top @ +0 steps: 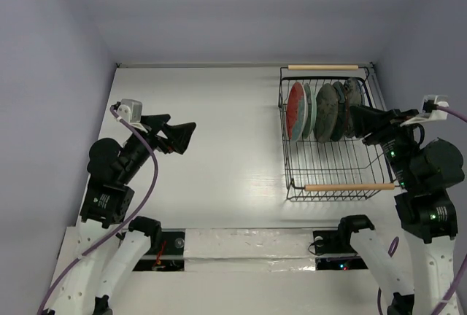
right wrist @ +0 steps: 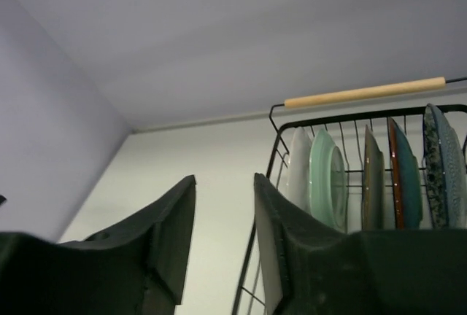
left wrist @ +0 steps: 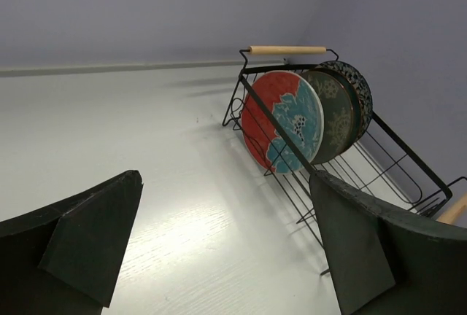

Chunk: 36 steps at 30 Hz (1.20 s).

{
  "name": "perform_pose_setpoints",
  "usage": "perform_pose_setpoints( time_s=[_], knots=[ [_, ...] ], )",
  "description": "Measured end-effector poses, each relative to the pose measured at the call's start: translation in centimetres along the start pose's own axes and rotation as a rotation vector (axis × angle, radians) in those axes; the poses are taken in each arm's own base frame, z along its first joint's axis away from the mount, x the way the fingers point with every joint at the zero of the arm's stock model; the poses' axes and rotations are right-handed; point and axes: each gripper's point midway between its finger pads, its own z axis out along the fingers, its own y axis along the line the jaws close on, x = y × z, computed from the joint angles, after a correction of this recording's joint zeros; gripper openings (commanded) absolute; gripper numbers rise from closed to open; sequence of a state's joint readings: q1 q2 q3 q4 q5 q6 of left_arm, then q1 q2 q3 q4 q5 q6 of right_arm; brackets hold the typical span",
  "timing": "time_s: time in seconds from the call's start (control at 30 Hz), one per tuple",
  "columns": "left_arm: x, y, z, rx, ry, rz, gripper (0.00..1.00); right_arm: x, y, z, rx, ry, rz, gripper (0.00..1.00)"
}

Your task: Unload the plates from the dish rack

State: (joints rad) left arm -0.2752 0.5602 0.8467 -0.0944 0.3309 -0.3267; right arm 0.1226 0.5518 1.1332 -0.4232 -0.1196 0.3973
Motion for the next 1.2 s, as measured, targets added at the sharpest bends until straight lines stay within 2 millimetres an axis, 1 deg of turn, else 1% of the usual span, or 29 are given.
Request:
perform_pose_setpoints(
  time_s=[0.1,0.17,0.2,0.23,0.27,0.3,0.33,0.37,0.4,0.43,0.47,0.6,0.67,0.7,0.8,0.83,0.87,0.9,0.97,1.0,1.03,1.1,1.13,1.2],
  knots=[
    [0.4,0.3,0.3,-0.005,0.018,-0.002,0.99,0.9,-0.2,0.4,0.000,0.039,-0.011,0.50],
    [0.6,0.3,0.4,-0.008,0.024,-0.004,0.99,1.2,-0.2,0.5,-0.003,0.055,-0.022,0.34],
    [0.6,0.3,0.4,-0.008,0.024,-0.004,0.99,1.3,-0.2,0.5,-0.004,0.064,-0.025,0.15],
    [0.6,0.3,0.3,-0.008,0.024,-0.004,0.99,1.4,-0.3,0.6,-0.005,0.072,-0.029,0.07],
    [0.5,0.3,0.3,-0.007,0.022,-0.003,0.98,1.5,-0.3,0.7,-0.005,0.080,-0.027,0.01],
    [0.6,0.3,0.3,-0.007,0.021,-0.003,0.89,1.6,-0.3,0.9,-0.004,0.089,-0.028,0.00],
    [0.6,0.3,0.3,-0.006,0.022,-0.004,0.58,1.8,-0.4,1.2,-0.001,0.100,-0.029,0.00],
    [0.6,0.3,0.3,-0.006,0.022,-0.013,0.40,2.0,-0.5,1.5,0.003,0.113,-0.028,0.00],
    [0.8,0.4,0.3,-0.007,0.025,-0.009,0.27,2.3,-0.6,1.8,0.007,0.127,-0.026,0.00],
    [1.0,0.5,0.4,-0.008,0.028,-0.012,0.07,2.6,-0.8,2.3,0.010,0.143,-0.024,0.00],
    [1.2,0.6,0.4,-0.011,0.033,-0.019,0.00,3.0,-1.0,2.7,0.016,0.159,-0.021,0.00],
    [2.5,1.2,0.5,-0.026,0.063,-0.025,0.00,5.1,-1.8,4.6,0.045,0.235,-0.014,0.00],
    [3.2,1.6,0.6,-0.036,0.076,-0.033,0.00,6.6,-2.0,5.6,0.064,0.281,-0.017,0.00],
    [3.6,1.8,0.6,-0.044,0.083,-0.039,0.05,7.6,-2.0,6.2,0.077,0.310,-0.025,0.00],
    [5.2,2.5,0.6,-0.065,0.110,-0.058,0.12,10.5,-2.2,7.7,0.131,0.393,-0.063,0.00],
    [5.7,2.8,0.6,-0.070,0.120,-0.064,0.16,11.8,-2.4,8.4,0.158,0.431,-0.082,0.00],
    [6.1,2.9,0.5,-0.074,0.127,-0.068,0.20,12.8,-2.7,9.0,0.183,0.455,-0.098,0.10],
    [6.6,3.0,0.4,-0.078,0.138,-0.075,0.20,13.7,-2.9,9.5,0.202,0.480,-0.114,0.10],
    [7.1,3.1,0.2,-0.082,0.153,-0.079,0.30,16.0,-4.2,10.3,0.271,0.542,-0.161,0.38],
    [7.2,3.1,0.2,-0.083,0.157,-0.078,0.30,16.5,-4.6,10.5,0.290,0.556,-0.169,0.38],
    [7.1,2.9,0.1,-0.080,0.154,-0.079,0.37,17.1,-5.2,10.7,0.317,0.573,-0.189,0.44],
    [7.1,2.8,0.0,-0.076,0.153,-0.078,0.47,17.8,-6.1,11.2,0.362,0.593,-0.217,0.46],
    [7.0,2.7,-0.1,-0.075,0.149,-0.076,0.54,17.9,-6.4,11.5,0.380,0.600,-0.229,0.46],
    [6.8,2.6,-0.3,-0.074,0.141,-0.073,0.57,18.0,-6.7,12.2,0.408,0.603,-0.252,0.46]
  ],
)
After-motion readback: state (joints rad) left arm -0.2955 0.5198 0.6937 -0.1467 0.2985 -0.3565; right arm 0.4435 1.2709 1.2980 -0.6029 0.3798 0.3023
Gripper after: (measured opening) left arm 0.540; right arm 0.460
